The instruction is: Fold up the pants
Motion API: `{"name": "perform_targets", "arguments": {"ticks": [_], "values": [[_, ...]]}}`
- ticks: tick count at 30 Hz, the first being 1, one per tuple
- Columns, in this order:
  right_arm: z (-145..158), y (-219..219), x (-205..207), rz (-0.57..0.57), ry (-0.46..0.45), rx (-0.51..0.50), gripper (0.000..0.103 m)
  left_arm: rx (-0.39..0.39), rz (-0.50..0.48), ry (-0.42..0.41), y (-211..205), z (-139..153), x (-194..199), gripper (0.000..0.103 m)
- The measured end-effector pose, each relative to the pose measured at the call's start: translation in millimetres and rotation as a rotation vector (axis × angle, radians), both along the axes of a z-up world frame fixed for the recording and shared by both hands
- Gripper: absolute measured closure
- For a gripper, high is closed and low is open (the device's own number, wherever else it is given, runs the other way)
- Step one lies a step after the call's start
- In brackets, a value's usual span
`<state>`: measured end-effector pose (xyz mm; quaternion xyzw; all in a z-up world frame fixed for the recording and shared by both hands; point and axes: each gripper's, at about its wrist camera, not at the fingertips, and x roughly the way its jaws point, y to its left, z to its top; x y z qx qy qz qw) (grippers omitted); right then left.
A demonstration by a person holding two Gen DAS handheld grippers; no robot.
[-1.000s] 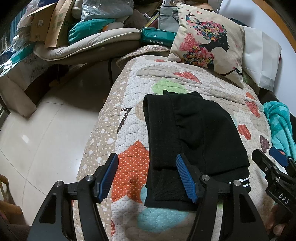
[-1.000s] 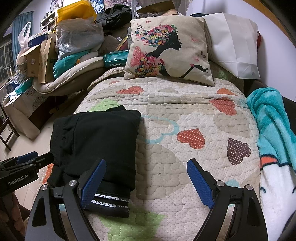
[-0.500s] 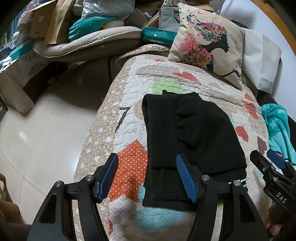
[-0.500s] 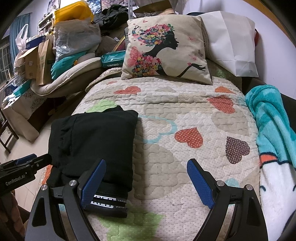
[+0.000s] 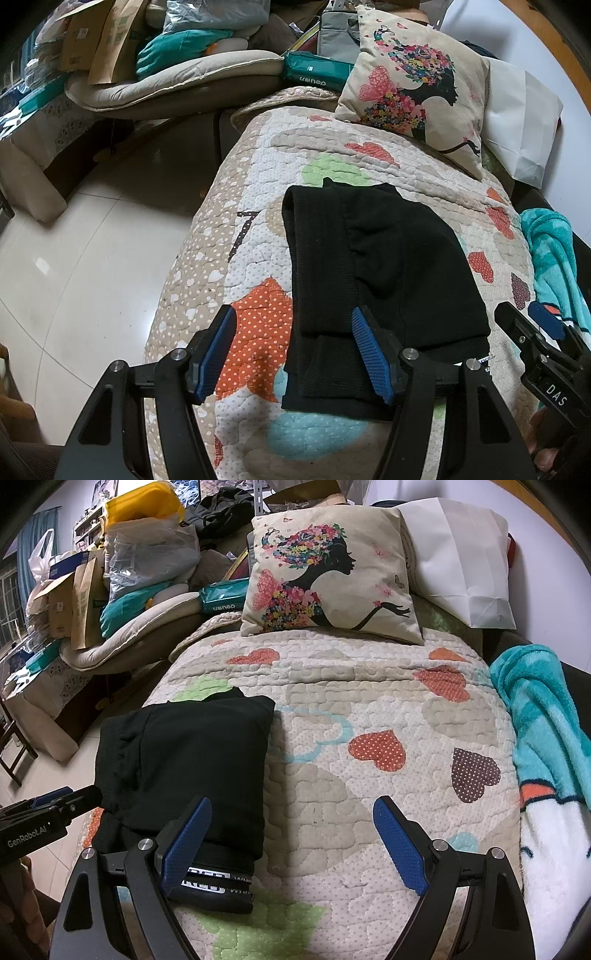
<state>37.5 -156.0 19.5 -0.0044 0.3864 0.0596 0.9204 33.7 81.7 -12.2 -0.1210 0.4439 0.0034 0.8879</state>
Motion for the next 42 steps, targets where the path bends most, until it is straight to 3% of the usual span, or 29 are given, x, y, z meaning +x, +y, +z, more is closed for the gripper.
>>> {"name": "perform_targets", "arguments": {"ticks": [9,12,14,18,21,26,28,30,32,34,36,37,38,42], "values": [[0,0,1,0.002,0.002,0.002,0.011,-0.011,-0.003,-0.003,0,1,1,0.039],[3,-3,5,0.007,0.024,0.032,0.011,-0.060,-0.001,0.008,7,3,7,0.039],[11,-6,12,0.013,0.027,0.059,0.011,-0.143,0.001,0.053,15,2,20,0.039],[16,-15,40,0.044,0.095,0.191,0.011,-0.257,-0.012,0.115,19,-1,49,0.039],[1,-20,69,0.072,0.196,0.335,0.011,-0.273,-0.023,0.144,17,-12,65,0.039],[-36,-23,100,0.075,0.357,0.567,0.011,-0.390,-0.077,0.186,24,-39,70,0.039],[-49,-18,107,0.081,0.392,0.616,0.012,-0.441,-0.126,0.201,19,-46,74,0.039],[-59,-9,112,0.088,0.419,0.640,0.013,-0.427,-0.144,0.186,11,-47,75,0.037],[-66,-4,116,0.093,0.437,0.651,0.014,-0.410,-0.166,0.168,2,-45,76,0.028],[-70,5,117,0.115,0.443,0.646,0.025,-0.403,-0.183,0.155,-6,-44,77,0.027],[-68,11,117,0.121,0.442,0.631,0.036,-0.377,-0.192,0.144,-11,-40,77,0.036],[-66,12,116,0.124,0.439,0.624,0.042,-0.381,-0.199,0.144,-13,-39,78,0.052],[-64,13,115,0.127,0.437,0.617,0.045,-0.393,-0.209,0.144,-13,-37,78,0.060],[-55,5,120,0.110,0.418,0.638,0.051,-0.414,-0.225,0.118,-17,-26,79,0.065]]}}
